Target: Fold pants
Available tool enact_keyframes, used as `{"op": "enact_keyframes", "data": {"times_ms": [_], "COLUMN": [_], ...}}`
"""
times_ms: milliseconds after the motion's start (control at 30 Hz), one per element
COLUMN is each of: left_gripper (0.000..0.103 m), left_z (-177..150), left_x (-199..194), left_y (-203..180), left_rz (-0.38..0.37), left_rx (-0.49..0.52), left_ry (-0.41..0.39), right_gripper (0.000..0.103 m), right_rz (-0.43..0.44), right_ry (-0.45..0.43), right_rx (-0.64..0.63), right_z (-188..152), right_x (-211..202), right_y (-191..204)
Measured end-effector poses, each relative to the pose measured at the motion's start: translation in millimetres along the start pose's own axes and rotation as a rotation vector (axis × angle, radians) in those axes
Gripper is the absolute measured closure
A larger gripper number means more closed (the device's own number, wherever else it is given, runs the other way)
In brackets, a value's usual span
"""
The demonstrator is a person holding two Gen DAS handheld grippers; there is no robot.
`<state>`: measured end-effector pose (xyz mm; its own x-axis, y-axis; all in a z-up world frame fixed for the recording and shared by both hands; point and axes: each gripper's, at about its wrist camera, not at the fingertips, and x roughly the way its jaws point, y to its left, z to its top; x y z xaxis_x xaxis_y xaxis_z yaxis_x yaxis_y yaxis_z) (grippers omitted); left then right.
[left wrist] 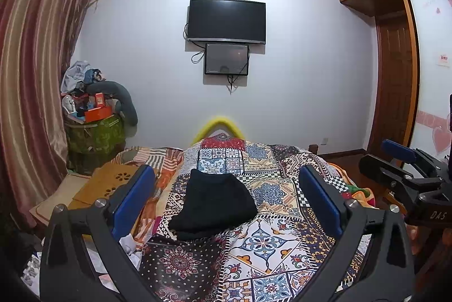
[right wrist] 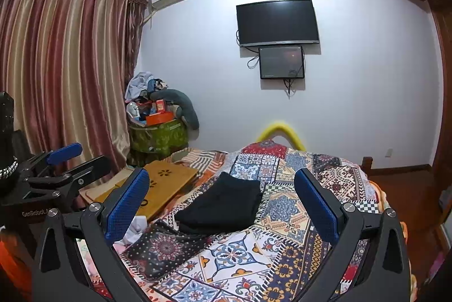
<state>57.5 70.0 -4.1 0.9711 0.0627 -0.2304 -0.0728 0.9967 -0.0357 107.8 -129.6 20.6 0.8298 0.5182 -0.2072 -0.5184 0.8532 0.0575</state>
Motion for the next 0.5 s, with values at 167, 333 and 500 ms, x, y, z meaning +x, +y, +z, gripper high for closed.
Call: {"op": "enact_keyframes", "data": {"times_ms": [167, 333, 500], "left_gripper": [0.0, 0.0, 0.0], "left_z": [0.4, 0.0, -0.1], "left_x": [2.0, 3.0, 3.9], "left_y": [-0.7, -2.4, -4.2], "left_rz": [-0.006, -0.01, -0.014], "left_rx": [-0.002, -0.001, -0.004], "left_ry": [0.006, 0.009, 0.011], "right_gripper": [0.001, 0.001, 0.001], "right_rz": [-0.004, -0.002, -0.003], "right_ry": [0.009, 0.007, 0.007], "right_rx": [0.004, 0.004, 0.005], "right_z": [-0.8, 0.3, 0.1], "right_x": [1.7, 0.5, -1.0], "right_y": [-1.0, -0.7, -2.2]}}
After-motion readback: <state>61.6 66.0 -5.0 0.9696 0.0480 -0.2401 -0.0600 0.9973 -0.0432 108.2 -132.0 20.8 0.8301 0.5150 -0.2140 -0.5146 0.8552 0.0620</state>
